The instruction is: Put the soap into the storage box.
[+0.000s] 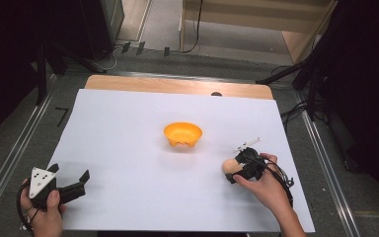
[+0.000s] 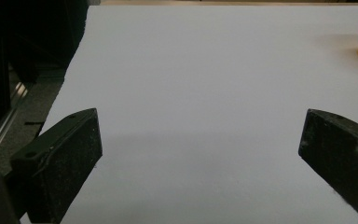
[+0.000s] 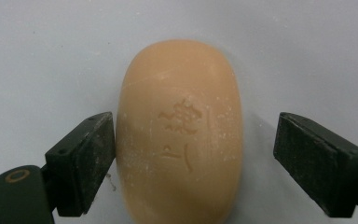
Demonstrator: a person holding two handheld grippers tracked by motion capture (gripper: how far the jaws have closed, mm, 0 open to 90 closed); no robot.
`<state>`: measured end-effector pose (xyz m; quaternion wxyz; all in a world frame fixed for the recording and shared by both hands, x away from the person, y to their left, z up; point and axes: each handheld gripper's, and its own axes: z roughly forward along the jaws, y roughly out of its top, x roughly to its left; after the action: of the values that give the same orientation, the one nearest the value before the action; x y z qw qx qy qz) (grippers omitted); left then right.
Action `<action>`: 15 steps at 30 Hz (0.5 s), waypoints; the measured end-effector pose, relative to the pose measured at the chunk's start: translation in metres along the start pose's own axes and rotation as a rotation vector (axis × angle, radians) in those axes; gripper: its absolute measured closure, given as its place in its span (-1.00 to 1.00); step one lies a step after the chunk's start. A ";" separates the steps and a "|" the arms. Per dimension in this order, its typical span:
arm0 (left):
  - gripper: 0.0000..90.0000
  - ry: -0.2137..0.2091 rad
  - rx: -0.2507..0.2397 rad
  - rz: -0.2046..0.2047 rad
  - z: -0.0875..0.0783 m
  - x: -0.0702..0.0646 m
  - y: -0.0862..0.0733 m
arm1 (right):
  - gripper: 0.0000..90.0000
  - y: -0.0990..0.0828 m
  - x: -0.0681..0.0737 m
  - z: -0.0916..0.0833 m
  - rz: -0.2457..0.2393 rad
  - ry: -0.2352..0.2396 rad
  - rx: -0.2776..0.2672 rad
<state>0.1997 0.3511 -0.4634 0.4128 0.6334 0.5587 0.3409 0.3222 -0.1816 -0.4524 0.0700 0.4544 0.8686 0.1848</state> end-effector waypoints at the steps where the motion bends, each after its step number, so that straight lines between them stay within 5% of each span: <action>1: -1.00 0.000 0.000 0.000 0.000 0.000 0.000 | -0.70 0.000 0.000 0.000 0.008 -0.002 -0.001; 15: -1.00 0.000 0.001 0.000 0.000 0.000 0.000 | -0.53 0.001 0.004 0.006 0.024 -0.016 0.014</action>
<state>0.1998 0.3510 -0.4634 0.4123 0.6336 0.5589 0.3408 0.3224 -0.1761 -0.4575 0.0715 0.4668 0.8637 0.1757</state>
